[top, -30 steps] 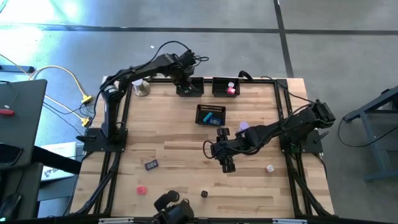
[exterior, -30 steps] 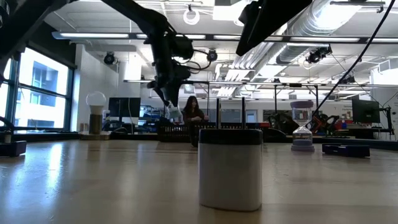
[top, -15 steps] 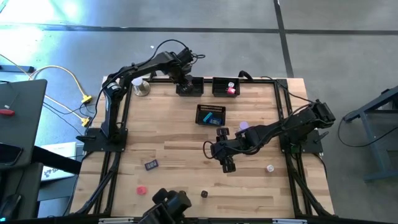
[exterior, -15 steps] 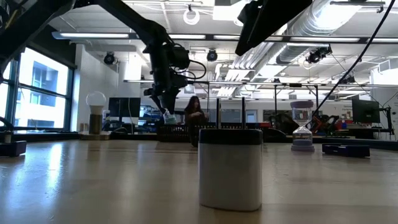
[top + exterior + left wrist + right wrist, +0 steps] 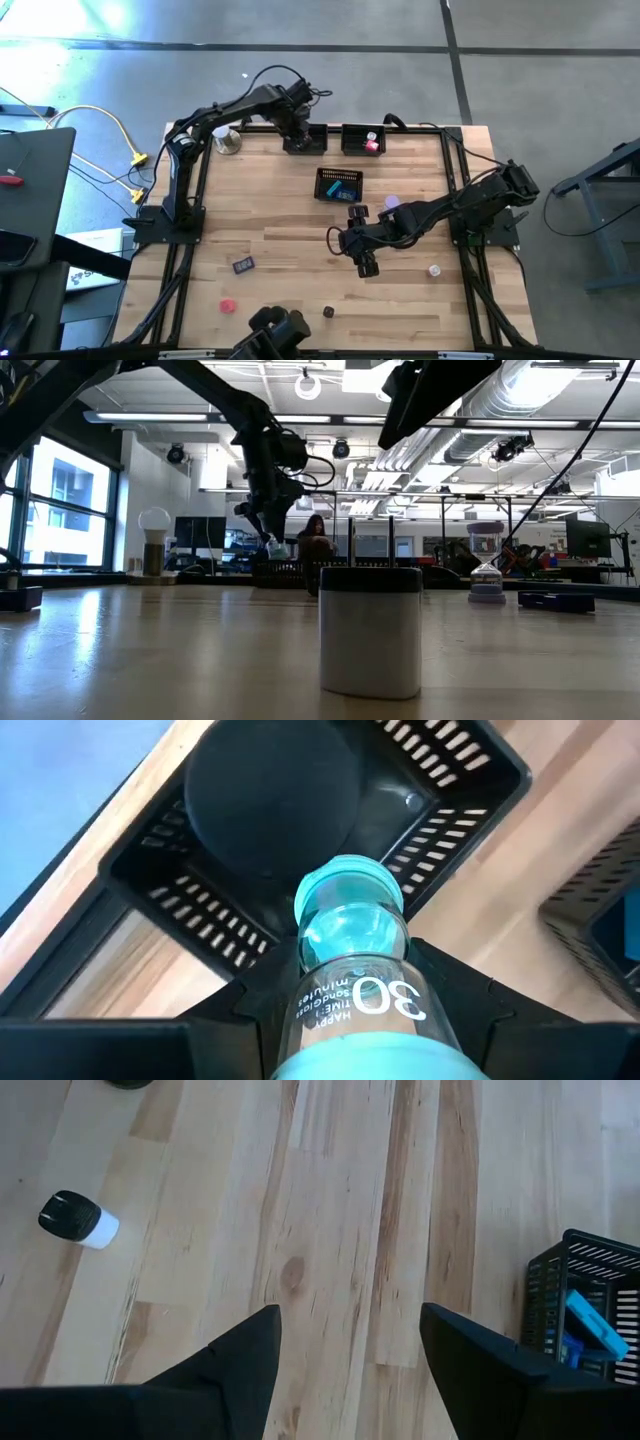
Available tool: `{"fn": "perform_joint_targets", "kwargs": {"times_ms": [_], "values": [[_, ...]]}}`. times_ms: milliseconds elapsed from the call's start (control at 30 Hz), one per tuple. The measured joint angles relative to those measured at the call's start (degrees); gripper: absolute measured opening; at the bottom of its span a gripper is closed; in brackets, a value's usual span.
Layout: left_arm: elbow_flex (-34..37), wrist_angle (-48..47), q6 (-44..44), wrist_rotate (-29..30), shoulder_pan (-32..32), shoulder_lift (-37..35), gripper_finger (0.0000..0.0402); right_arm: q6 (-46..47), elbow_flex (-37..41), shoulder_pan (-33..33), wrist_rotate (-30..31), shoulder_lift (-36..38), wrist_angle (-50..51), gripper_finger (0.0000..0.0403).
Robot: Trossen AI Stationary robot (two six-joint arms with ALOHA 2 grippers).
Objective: Pick & Place Office items
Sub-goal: Put the light blue hourglass into the top left black bin
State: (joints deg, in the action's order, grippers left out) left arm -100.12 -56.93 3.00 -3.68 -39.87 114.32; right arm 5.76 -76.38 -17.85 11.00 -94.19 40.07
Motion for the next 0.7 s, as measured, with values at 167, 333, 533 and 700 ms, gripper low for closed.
{"fn": "perform_joint_targets", "kwargs": {"times_ms": [167, 333, 533, 700], "values": [[0.0, -0.2, 0.0, 0.8, 0.1, 0.0, 0.0159, 0.0, 0.0, 0.0, 0.0, 0.0, 0.0, 0.0229], [0.0, -0.3, 0.0, 1.0, -0.4, 0.0, 0.0159, 0.0, 0.0, 0.0, 0.0, 0.0, 0.0, 0.0229], [0.0, -0.3, 0.3, 2.3, -0.6, 0.0, 0.0159, 0.0, 0.0, 0.0, 0.0, 0.0, 0.0, 0.0229], [0.0, -0.3, 1.1, 2.3, -0.6, 0.0, 0.0159, 0.0, 0.0, 0.0, 0.0, 0.0, 0.0, 0.0229]]}}
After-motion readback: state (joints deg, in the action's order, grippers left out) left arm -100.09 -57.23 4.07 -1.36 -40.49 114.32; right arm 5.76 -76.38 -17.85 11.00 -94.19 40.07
